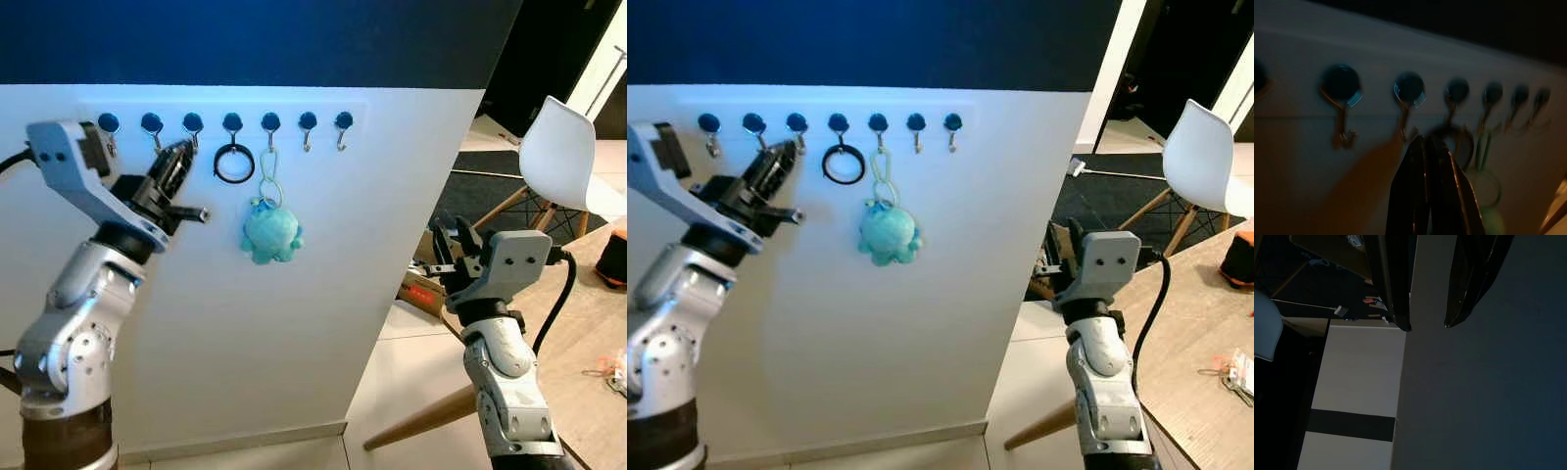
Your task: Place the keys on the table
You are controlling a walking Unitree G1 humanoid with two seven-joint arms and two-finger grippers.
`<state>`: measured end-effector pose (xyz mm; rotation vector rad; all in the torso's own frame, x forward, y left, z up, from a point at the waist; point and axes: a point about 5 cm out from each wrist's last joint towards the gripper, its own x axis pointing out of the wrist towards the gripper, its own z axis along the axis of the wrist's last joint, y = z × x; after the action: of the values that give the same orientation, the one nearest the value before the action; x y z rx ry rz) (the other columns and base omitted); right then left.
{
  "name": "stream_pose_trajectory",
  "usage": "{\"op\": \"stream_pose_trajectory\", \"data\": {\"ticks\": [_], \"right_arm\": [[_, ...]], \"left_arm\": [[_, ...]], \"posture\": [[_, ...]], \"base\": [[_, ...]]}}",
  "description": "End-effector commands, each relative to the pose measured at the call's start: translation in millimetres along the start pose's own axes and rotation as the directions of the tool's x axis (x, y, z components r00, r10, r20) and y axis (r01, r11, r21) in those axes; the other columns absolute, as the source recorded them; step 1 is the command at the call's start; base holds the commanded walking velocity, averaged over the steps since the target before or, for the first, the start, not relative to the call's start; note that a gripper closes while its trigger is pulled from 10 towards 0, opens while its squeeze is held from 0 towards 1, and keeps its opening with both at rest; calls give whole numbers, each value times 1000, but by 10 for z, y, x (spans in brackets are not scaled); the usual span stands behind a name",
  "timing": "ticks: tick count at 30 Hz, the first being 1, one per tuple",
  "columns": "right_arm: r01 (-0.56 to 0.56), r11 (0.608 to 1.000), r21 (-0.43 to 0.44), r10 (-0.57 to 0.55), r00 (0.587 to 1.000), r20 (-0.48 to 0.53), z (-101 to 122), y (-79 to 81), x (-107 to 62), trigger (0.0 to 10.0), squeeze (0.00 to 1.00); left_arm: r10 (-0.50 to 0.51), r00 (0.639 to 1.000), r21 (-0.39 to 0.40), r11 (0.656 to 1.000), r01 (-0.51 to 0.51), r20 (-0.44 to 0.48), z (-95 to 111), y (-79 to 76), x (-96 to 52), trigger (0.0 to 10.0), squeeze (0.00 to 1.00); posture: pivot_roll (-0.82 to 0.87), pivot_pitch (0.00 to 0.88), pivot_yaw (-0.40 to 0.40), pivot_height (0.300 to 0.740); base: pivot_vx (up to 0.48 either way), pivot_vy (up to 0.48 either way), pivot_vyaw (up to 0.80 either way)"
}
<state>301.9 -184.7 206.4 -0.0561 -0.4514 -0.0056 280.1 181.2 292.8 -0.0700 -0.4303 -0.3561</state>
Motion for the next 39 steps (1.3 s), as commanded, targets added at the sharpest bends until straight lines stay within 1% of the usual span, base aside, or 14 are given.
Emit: {"op": "stream_pose_trajectory", "data": {"ticks": [1, 5, 6, 7, 16, 17, 18, 19, 20, 29, 30, 31, 32, 39], "right_arm": [[-3, 1000, -8, 3, 1000, 1, 12, 4, -19, 10000, 0], [-4, 1000, -9, 4, 1000, -5, 0, -1, -29, 10000, 0], [-5, 1000, -7, 5, 1000, -7, -5, 7, -28, 10000, 0], [-9, 1000, -5, 9, 1000, -7, -8, 20, -24, 10000, 0], [-16, 1000, 1, 16, 1000, -4, 1, 46, -9, 10000, 0], [-16, 1000, 2, 16, 1000, -4, 4, 48, -10, 10000, 0], [-17, 1000, 2, 17, 1000, -3, 6, 51, -13, 10000, 0], [-17, 1000, 2, 17, 1000, -3, 6, 51, -13, 10000, 0], [-15, 1000, 1, 15, 1000, -2, 11, 48, -15, 10000, 0], [-7, 1000, -4, 7, 1000, -3, 20, 16, -27, 10000, 0], [-9, 1000, -3, 9, 1000, -3, 20, 22, -23, 10000, 0], [-10, 1000, -1, 10, 1000, -3, 21, 27, -19, 10000, 0], [-12, 1000, 0, 12, 1000, -2, 21, 31, -16, 10000, 0], [-15, 1000, 2, 15, 1000, -3, 21, 36, -14, 10000, 0]], "left_arm": [[-12, 1000, 77, 997, 11, 14, 49, -42, -18, 10000, 0], [-41, 999, 147, 988, 43, -17, -1, -152, -51, 10000, 39], [-49, 998, 166, 985, 53, -25, -27, -183, -51, 10000, 329], [-46, 998, 176, 983, 51, -31, -52, -196, -38, 10000, 1000], [-14, 999, 234, 972, 22, -32, -167, -230, 118, 10000, 1000], [15, 999, 245, 970, -7, -31, -191, -212, 162, 10000, 941], [33, 999, 251, 968, -24, -29, -208, -204, 193, 10000, 322], [33, 999, 251, 968, -24, -29, -208, -204, 193, 10000, 322], [70, 997, 271, 961, -62, -22, -220, -166, 229, 10000, 0], [135, 991, 298, 946, -128, -3, -220, -69, 267, 10000, 0], [144, 990, 301, 944, -136, -4, -232, -67, 271, 4784, 0], [150, 989, 302, 943, -142, -3, -240, -67, 273, 4784, 0], [155, 988, 303, 942, -147, -3, -244, -65, 274, 1216, 0], [167, 986, 311, 937, -161, 9, -239, -47, 269, 0, 0]], "posture": [[117, 85, -36, 740], [126, 96, -39, 740], [126, 96, -39, 740], [126, 96, -39, 740], [128, 102, -43, 740], [123, 103, -42, 740], [118, 104, -40, 740], [118, 104, -40, 740], [116, 106, -38, 740], [112, 108, -37, 740], [114, 109, -39, 740], [114, 109, -39, 740], [116, 108, -41, 740], [118, 109, -42, 740]], "base": [[0, 0, 0], [0, 0, 0], [0, 0, 0], [0, 0, 0], [0, 0, 0], [0, 0, 0], [0, 0, 0], [0, 0, 0], [0, 0, 0], [0, 0, 0], [0, 0, 0], [0, 0, 0], [0, 0, 0], [0, 0, 0]]}}
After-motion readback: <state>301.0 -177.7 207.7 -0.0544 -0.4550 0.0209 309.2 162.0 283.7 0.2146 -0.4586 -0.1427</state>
